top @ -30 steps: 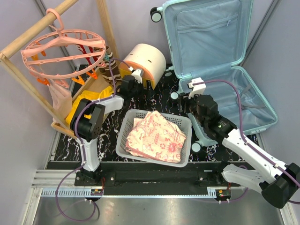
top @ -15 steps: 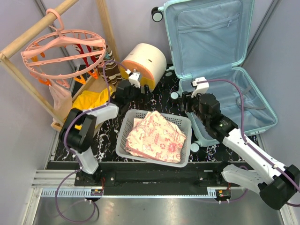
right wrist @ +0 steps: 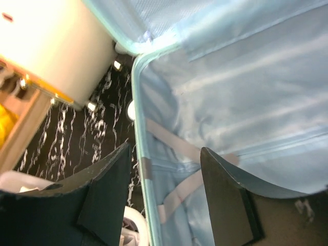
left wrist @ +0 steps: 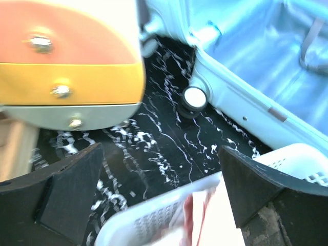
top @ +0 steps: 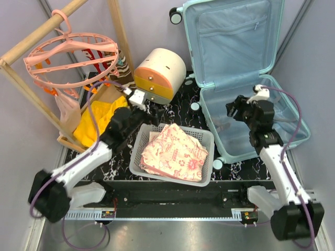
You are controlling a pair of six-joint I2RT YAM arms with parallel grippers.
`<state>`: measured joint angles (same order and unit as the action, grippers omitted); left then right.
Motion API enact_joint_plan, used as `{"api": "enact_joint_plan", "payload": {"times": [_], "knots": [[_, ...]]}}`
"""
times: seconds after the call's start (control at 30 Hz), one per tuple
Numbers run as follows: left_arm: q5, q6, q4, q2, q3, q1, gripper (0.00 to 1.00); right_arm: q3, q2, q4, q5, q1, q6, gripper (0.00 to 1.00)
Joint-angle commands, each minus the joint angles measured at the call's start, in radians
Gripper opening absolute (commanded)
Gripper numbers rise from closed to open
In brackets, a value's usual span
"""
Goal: Open, take out, and arrange the luggage
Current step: Close the drawer in the storage box, then reset both arms
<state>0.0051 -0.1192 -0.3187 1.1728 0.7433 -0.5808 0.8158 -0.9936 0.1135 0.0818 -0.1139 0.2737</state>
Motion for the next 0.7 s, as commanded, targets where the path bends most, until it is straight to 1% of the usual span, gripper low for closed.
{"api": "enact_joint_plan", "payload": {"times": [0.0, 0.03, 0.07, 0.1, 0.17, 0.2, 0.27, 0.4, 0.5, 0.6, 0.67], "knots": [[-0.105, -0.095, 0.178, -0.225, -0.021, 0.059, 0.99, -0.026, 0.166, -0.003, 0.096, 0.104, 0.027, 0.65], [-0.023, -0.127, 0.208, -0.264, -0.028, 0.1, 0.99, -0.032, 0.217, 0.009, 0.09, 0.138, 0.027, 0.66], [0.031, -0.163, 0.233, -0.33, -0.053, 0.149, 0.99, -0.041, 0.242, 0.014, 0.081, 0.144, 0.022, 0.66], [0.067, -0.216, 0.272, -0.372, -0.071, 0.232, 0.99, -0.059, 0.268, 0.015, 0.049, 0.148, 0.016, 0.66], [0.07, -0.223, 0.315, -0.45, -0.11, 0.268, 0.99, -0.082, 0.343, 0.017, 0.015, 0.149, 0.013, 0.66], [0.037, -0.208, 0.379, -0.526, -0.117, 0.271, 0.99, -0.102, 0.387, 0.018, -0.014, 0.149, 0.016, 0.66], [0.009, -0.203, 0.473, -0.59, -0.122, 0.272, 0.99, -0.121, 0.423, 0.017, -0.04, 0.149, 0.019, 0.66], [0.0, -0.226, 0.562, -0.729, -0.116, 0.272, 0.99, -0.153, 0.504, 0.018, -0.103, 0.149, 0.015, 0.67], [-0.001, -0.205, 0.613, -0.784, -0.096, 0.271, 0.99, -0.165, 0.521, 0.009, -0.117, 0.149, 0.013, 0.68], [-0.066, -0.192, 0.661, -0.809, -0.075, 0.271, 0.99, -0.17, 0.507, 0.002, -0.116, 0.149, 0.013, 0.68], [-0.079, -0.177, 0.673, -0.828, -0.071, 0.272, 0.99, -0.168, 0.5, 0.002, -0.108, 0.149, 0.016, 0.68]]}}
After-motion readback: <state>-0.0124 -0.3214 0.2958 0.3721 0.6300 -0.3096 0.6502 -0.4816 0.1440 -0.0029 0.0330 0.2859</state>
